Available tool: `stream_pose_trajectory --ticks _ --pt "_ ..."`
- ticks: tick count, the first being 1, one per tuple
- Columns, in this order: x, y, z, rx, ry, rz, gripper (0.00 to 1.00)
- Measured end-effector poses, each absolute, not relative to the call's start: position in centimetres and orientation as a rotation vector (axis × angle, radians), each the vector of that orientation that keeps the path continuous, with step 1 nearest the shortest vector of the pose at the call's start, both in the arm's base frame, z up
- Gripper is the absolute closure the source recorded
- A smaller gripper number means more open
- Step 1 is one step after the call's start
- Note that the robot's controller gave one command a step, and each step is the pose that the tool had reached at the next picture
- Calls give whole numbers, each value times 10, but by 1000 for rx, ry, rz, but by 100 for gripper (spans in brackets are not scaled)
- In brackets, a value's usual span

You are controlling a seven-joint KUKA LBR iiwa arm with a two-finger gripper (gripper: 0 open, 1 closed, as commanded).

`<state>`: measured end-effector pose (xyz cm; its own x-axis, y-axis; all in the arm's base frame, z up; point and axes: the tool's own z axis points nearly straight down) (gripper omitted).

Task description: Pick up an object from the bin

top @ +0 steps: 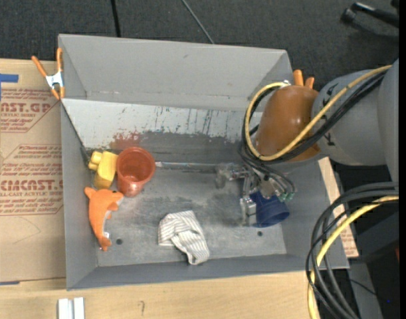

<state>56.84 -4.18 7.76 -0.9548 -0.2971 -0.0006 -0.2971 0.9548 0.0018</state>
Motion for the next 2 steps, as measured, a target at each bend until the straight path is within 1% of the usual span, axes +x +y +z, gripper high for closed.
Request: stream_pose_trajectory --ticks 1,2 --pt "564 -26 75 -620 3079 1 0" --pt "550 17 89 -709 3061 2 0"
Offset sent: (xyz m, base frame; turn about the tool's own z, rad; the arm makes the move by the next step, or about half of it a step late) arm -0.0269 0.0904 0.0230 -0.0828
